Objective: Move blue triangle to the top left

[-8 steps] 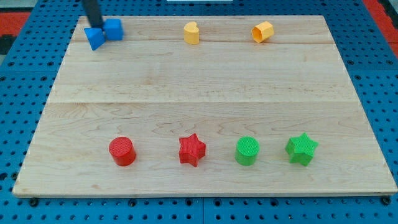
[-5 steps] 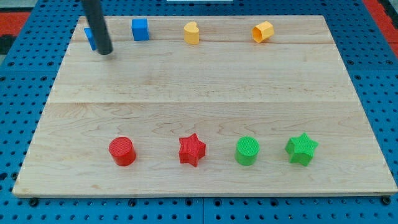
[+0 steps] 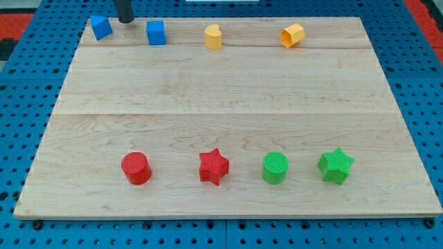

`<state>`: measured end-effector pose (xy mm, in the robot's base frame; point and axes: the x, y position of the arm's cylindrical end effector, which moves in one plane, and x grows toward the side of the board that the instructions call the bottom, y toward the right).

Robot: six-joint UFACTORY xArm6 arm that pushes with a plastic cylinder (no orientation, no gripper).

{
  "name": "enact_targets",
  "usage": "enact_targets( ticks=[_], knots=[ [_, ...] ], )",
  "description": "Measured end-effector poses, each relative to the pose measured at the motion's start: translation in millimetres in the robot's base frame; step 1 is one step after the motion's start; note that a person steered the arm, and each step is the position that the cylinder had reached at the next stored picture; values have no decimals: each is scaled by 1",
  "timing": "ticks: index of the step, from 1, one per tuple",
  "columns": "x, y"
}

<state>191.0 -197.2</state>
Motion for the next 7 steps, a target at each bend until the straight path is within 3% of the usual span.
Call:
enact_targets(
  ticks=[1,3,4,6,7],
  knots=[
    [6,-61],
    [23,-107],
    [24,-108],
    [68,-107],
    [66,-67]
  ],
)
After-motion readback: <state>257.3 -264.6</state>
